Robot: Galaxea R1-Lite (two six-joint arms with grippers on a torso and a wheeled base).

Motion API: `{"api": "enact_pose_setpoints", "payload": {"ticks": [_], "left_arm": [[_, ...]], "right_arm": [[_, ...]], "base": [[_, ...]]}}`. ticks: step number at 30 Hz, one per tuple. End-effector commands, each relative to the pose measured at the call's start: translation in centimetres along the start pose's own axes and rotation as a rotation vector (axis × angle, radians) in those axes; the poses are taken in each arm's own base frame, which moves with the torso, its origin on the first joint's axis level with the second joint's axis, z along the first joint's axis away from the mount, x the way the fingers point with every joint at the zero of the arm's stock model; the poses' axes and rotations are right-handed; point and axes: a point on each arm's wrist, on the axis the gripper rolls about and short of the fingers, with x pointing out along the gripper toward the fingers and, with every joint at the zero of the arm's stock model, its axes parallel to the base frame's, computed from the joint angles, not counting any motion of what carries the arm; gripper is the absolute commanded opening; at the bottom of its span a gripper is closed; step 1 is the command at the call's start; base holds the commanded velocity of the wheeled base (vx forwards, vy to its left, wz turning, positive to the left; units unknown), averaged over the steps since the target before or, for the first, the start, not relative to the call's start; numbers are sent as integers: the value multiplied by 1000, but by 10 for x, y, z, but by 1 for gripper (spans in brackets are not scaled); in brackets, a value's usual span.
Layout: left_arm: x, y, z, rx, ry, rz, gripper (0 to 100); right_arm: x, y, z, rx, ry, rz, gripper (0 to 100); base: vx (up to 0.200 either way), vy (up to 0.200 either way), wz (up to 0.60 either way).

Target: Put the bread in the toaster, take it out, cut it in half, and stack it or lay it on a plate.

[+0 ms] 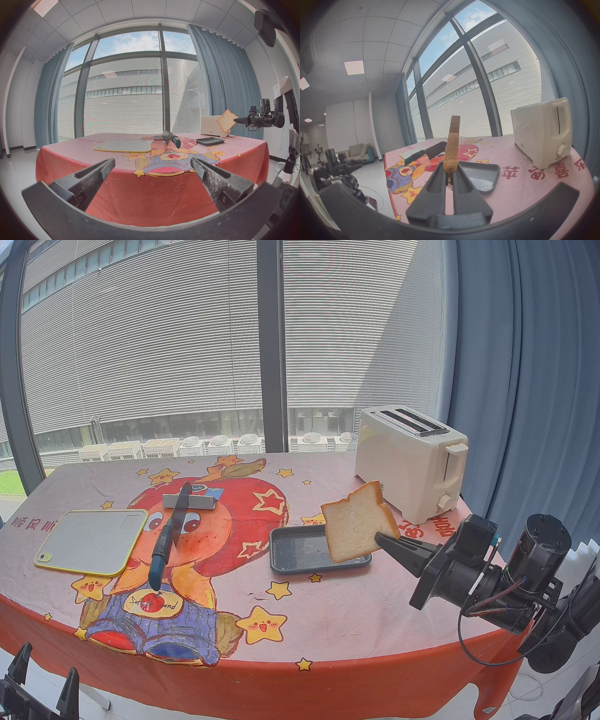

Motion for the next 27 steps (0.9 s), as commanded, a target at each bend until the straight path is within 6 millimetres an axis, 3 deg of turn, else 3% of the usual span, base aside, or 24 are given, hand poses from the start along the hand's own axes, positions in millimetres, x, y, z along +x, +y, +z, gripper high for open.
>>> {"api": "enact_pose_setpoints", "payload": {"ticks": [1,27], "left_arm": [[0,0,-5,0,0,0,100],[0,0,-5,0,0,0,100]], "right_arm": [[-1,-2,-1,-15,4,-9,0],[-10,-17,6,-87,-67,-59,0]], "base": [[0,0,0],[0,0,0]]}}
